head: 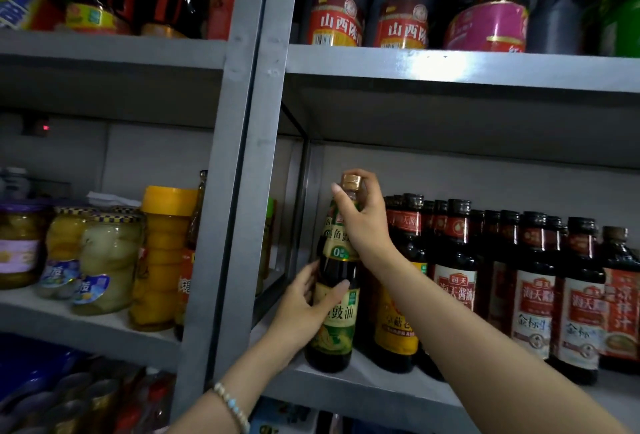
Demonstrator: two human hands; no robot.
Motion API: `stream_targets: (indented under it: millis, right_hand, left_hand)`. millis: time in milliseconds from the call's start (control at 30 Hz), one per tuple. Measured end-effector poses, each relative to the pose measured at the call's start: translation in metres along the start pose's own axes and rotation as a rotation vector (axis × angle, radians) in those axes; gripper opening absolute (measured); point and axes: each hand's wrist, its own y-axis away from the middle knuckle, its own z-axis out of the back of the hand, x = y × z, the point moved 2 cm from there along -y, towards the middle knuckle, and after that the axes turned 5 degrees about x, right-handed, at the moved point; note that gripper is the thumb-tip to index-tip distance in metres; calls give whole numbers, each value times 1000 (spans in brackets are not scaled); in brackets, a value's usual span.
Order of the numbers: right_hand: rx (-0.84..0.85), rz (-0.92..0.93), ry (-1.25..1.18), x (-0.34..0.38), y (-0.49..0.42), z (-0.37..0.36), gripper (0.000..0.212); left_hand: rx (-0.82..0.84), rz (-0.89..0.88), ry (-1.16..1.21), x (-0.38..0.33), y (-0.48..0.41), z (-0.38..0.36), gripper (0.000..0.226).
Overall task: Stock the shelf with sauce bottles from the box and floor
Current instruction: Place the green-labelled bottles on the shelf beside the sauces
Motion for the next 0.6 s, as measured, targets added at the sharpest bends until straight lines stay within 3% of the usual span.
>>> stream_targets:
  millis: [167,400,600]
  right_hand:
    - [192,-71,115,6,1,23,49]
    - [156,163,643,24,10,93,57]
    - [251,9,767,8,11,106,68]
  left_hand:
    - [-19,5,-1,-7,3,1,86]
    - [-39,2,8,1,-14,2,66]
    - [-86,28,-57,11,-42,4,63]
